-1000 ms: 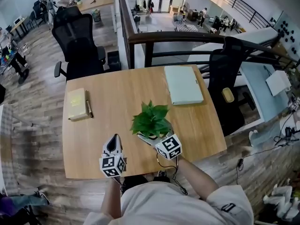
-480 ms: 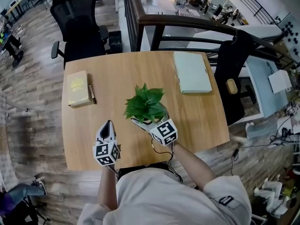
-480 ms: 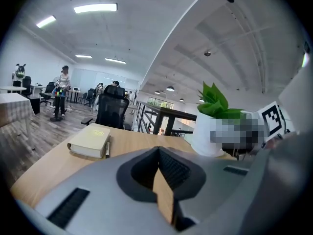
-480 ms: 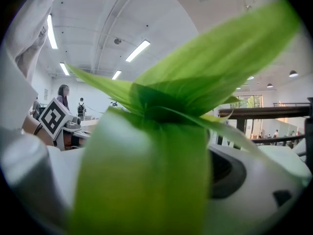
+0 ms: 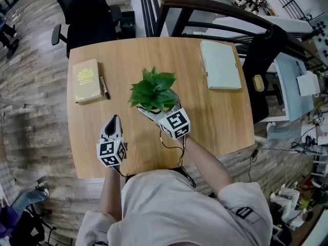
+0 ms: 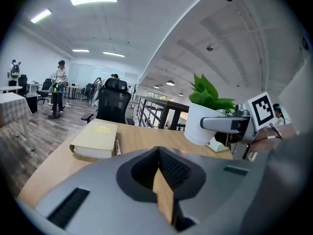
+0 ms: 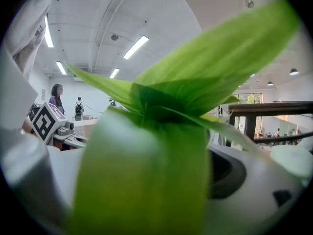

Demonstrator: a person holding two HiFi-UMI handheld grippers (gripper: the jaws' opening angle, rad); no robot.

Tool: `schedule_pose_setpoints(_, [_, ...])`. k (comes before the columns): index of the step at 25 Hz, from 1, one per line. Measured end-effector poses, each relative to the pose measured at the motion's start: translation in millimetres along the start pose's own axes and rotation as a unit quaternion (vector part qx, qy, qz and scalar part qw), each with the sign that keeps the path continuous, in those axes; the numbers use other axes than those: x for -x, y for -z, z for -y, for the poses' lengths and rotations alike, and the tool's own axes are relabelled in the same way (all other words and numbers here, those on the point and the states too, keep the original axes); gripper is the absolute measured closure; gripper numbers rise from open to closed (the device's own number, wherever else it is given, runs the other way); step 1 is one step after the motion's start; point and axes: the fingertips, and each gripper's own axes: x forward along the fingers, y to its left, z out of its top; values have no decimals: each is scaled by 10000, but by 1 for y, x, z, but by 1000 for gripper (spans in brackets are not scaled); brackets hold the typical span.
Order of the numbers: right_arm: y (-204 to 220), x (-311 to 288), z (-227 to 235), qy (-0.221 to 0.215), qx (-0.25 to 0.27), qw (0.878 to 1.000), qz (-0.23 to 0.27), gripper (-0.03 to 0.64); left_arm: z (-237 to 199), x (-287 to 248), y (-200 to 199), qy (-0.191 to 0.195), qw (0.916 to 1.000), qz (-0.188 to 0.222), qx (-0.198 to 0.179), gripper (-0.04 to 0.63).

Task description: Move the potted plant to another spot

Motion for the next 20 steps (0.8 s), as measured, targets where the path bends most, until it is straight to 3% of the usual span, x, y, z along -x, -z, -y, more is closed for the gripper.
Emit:
schedule_pose_setpoints(10, [21,-79,0,-98,-87,9992,-377,97,-47,-4,29,-72,9990,-414,178,583])
schedule_pose_setpoints(20, [50,-140,-6,-310,-57,9967,-754,97,-67,-1,61,-112,9963,-730,446,583])
